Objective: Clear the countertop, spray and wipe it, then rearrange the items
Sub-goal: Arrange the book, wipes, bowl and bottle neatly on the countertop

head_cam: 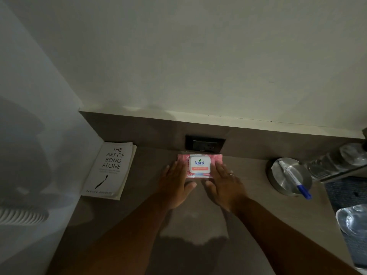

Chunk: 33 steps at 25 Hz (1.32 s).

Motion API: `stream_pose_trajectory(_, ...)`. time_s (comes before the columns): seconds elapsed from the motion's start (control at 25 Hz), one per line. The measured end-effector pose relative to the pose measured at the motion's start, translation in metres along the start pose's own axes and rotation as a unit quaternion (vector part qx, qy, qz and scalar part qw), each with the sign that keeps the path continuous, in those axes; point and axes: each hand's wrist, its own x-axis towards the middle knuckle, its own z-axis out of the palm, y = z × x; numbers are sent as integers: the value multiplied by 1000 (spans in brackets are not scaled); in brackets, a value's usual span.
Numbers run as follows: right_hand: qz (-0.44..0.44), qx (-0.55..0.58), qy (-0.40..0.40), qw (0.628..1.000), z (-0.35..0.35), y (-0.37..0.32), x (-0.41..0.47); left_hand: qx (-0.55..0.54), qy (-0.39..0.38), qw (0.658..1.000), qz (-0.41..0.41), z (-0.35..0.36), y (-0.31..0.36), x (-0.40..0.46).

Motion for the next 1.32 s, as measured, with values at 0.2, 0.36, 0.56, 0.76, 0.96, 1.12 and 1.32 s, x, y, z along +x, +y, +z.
stream_pose_trajectory(0.2,5,-16,12,1000,8,-8,4,17,-36,999,-3,-7,-11,16)
stream_pose_trajectory(0.36,21,26,83,996,-19,14,-25,-11,71,997,-14,-13,2,8)
stream_pose_trajectory(0.56,160,36,202,966,-57,91,-105,1,289,948,136,-23,71,27)
stream_pose_trajectory(0.76,287,123,189,931,-62,146,-142,95,143,928,332,-16,212,78)
stream_pose_trajectory(0.96,299,265,218,890,-53,159,-129,236,3,922,306,9,288,122)
stream_pose_trajectory(1.12,295,303,264,867,-51,168,-129,246,3,923,295,18,307,132)
stream_pose_trajectory(1.32,228,369,373,820,-90,164,-137,11,110,945,308,-13,280,105)
